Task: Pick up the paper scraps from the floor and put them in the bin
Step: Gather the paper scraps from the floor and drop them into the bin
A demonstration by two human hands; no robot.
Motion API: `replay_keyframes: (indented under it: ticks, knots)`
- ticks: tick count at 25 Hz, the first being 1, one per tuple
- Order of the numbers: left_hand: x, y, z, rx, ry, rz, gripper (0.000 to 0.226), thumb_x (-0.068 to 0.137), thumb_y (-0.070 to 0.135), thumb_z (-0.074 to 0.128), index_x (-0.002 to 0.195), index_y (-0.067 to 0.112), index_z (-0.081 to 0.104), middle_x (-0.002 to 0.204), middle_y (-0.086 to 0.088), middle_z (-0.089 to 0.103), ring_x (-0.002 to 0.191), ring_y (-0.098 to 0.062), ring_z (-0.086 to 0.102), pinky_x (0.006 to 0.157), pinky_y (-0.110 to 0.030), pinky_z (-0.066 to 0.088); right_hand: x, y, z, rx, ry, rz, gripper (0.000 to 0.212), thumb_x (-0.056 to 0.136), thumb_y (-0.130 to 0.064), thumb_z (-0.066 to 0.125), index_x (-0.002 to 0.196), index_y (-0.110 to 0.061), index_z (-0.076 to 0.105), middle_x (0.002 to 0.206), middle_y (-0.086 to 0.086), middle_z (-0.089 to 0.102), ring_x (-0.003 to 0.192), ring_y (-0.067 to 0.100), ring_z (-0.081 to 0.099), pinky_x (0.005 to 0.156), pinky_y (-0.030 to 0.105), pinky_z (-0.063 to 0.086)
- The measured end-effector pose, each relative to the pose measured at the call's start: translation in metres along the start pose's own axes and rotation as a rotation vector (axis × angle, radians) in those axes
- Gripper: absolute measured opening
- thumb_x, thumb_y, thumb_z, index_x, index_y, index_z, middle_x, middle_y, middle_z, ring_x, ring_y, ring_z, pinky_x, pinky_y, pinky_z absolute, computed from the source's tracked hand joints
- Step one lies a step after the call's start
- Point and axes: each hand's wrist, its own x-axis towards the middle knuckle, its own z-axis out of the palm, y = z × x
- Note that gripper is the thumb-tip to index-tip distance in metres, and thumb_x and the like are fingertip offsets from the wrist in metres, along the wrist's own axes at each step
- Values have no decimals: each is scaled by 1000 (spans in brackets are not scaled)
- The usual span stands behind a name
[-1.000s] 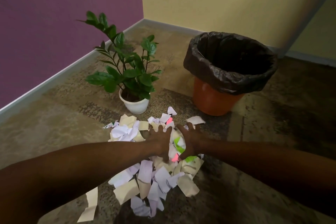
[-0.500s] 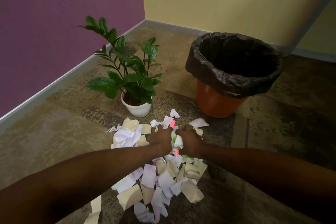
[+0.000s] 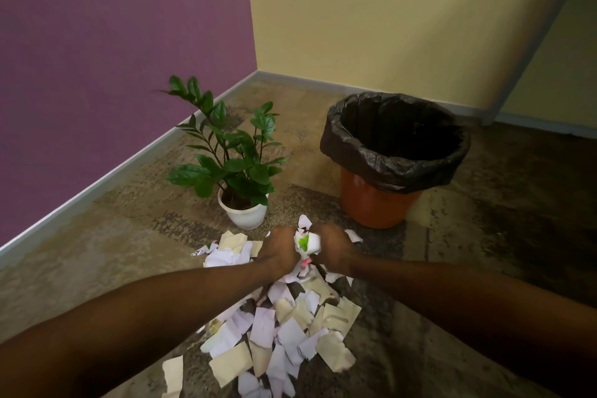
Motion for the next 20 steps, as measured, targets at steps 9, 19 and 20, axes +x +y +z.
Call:
replay_keyframes:
  ticks: [9,19,20]
  knots:
    - [-34,14,-53,-47,89,32,18,88,16,68,95,-1,66,99,-19,70,91,-32,68,61,-32,40,-2,-49,-102,67,194,-25,37,77,-11,86,111,-10,71,108,7,70,100,22,68,81,36,55]
    - [-32,58,-82,-139,154,79,19,83,9,73,100,2,69,100,-19,72,90,-35,72,76,-46,62,10,-65,-231,208,765,-94,37,69,-15,87,103,-18,71,96,2,60,78,15,58,67,25,47]
    - [-32,63,-82,-157,151,79,22,84,10,74,104,2,68,101,-19,71,88,-36,73,75,-47,62,12,-58,-238,209,816,-64,40,70,-17,87,106,-15,70,102,6,59,83,19,57,72,27,47]
